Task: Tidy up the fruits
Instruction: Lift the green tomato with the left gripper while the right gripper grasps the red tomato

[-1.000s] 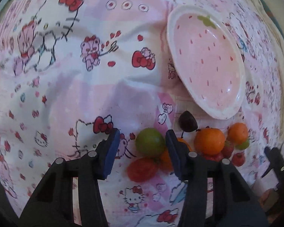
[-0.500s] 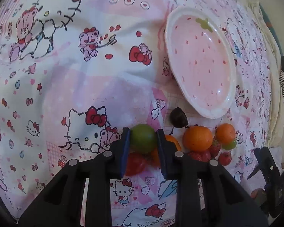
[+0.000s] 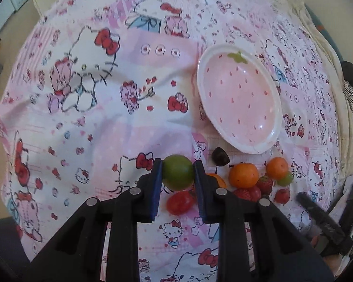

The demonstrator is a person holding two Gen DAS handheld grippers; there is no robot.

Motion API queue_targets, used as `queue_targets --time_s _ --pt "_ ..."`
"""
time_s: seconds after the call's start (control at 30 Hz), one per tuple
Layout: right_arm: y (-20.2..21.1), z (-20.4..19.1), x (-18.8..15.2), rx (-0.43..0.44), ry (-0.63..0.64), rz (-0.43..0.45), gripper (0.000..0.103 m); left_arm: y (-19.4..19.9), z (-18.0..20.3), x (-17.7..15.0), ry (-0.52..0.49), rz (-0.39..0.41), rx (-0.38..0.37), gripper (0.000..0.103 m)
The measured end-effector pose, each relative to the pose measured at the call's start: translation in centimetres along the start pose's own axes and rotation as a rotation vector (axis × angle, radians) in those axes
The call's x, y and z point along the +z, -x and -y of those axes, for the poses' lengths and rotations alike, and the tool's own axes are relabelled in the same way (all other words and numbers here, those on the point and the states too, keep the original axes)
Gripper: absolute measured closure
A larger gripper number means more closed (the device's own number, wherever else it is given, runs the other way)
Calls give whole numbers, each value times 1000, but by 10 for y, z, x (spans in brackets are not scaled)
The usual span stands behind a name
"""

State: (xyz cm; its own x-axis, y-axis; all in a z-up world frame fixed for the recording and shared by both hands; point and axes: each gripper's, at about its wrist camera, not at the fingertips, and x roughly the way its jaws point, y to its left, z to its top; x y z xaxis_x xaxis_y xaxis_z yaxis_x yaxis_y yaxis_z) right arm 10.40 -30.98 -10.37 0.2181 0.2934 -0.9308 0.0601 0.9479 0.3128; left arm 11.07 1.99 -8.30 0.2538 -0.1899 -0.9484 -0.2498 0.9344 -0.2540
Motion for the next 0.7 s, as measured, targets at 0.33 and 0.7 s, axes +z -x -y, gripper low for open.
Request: queue_targets --time_s 0.33,0.7 --pt "-27 -11 -6 -52 54 -78 69 13 7 -4 -38 41 7 81" --pt "42 -44 -24 37 48 46 69 40 7 -16 -100 126 14 81"
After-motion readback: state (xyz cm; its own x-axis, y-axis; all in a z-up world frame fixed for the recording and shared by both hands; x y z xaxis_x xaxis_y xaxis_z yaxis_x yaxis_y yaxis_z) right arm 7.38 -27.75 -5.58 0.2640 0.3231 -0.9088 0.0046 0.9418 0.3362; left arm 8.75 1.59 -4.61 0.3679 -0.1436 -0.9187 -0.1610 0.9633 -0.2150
